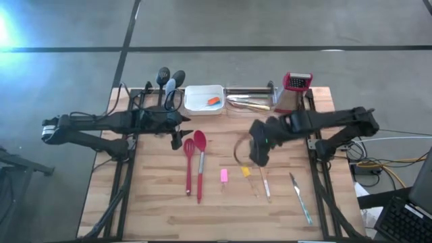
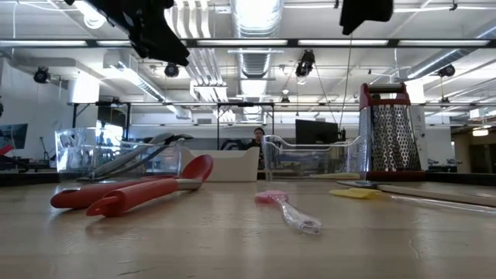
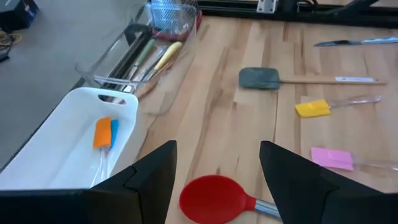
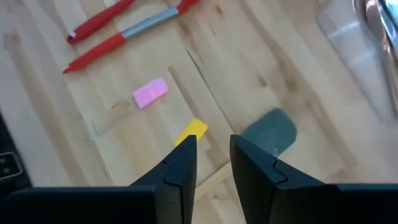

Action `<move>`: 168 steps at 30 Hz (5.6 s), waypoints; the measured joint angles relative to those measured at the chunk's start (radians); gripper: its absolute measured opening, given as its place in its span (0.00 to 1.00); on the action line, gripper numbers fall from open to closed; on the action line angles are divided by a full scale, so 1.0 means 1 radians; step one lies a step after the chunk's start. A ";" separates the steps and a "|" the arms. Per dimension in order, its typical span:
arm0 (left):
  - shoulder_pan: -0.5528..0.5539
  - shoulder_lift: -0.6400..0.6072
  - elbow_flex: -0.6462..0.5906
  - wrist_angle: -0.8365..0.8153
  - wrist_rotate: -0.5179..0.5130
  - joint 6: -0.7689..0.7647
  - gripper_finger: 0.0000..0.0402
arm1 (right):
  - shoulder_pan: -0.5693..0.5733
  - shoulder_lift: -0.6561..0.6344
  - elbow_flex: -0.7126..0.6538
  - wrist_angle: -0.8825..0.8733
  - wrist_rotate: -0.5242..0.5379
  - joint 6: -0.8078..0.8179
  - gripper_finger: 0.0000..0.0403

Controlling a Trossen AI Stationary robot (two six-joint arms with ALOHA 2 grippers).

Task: Pick & Place Kitchen Items
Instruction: Put the yellow spatula into the white bin

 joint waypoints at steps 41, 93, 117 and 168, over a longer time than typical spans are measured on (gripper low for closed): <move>0.000 0.003 -0.075 0.081 0.000 -0.023 0.59 | 0.080 0.458 -0.311 0.423 -0.072 -0.043 0.62; 0.000 0.008 -0.158 0.304 0.016 -0.051 0.58 | 0.057 0.115 -0.212 0.571 0.102 -0.196 0.05; -0.031 0.417 -0.191 1.335 0.428 0.042 0.58 | 0.035 -0.015 -0.239 1.146 0.156 -0.615 0.05; 0.118 0.322 0.097 0.330 0.204 0.229 0.03 | 0.043 -0.247 -0.253 0.473 0.158 -0.245 0.48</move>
